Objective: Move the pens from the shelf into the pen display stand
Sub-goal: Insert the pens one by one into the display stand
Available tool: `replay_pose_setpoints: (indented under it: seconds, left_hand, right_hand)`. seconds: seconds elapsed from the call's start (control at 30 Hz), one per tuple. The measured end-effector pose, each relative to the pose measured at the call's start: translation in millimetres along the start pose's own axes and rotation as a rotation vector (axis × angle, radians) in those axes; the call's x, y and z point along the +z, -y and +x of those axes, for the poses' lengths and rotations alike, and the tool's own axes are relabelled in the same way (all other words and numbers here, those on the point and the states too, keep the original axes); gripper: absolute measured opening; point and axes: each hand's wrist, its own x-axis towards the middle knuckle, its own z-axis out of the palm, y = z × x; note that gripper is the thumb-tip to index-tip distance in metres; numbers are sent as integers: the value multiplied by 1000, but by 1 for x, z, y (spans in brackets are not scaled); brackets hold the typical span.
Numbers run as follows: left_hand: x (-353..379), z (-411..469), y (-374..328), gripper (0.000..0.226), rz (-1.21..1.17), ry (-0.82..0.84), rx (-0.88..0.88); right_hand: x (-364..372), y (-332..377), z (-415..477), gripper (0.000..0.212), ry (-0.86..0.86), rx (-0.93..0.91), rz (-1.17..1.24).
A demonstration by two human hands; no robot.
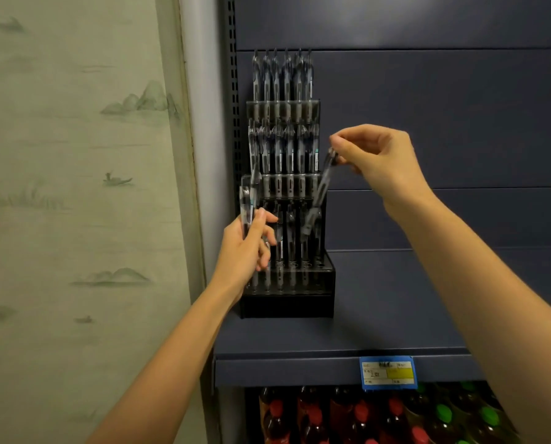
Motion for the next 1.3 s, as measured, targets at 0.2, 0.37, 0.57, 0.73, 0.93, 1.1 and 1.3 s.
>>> replay_pose_setpoints:
  seconds: [0.2, 0.37, 0.57, 0.73, 0.93, 1.1, 1.3]
  left_hand:
    - [-7, 0, 0, 28, -28, -30, -7]
    - [-9, -3, 0, 28, -22, -29, -3]
    - [-10, -5, 0, 29, -19, -39, -14]
    - [-10, -7, 1, 29, -13, -41, -13]
    - [-11, -9, 3, 30, -12, -49, -26]
    - [-13, -13, 2, 29, -13, -51, -29]
    - [-21, -20, -1, 29, -9, -59, -29]
  right_hand:
    - [3, -25, -11, 8, -20, -7, -224]
    - [8, -37, -14, 11, -17, -8, -275]
    - [12, -43, -17, 12, 25, 13, -304]
    - [20, -57, -27, 15, 131, 65, -381]
    - [27, -63, -34, 15, 64, 89, -347]
    - [30, -62, -37, 14, 70, 76, -357]
    - [38, -51, -40, 18, 5, -53, -326]
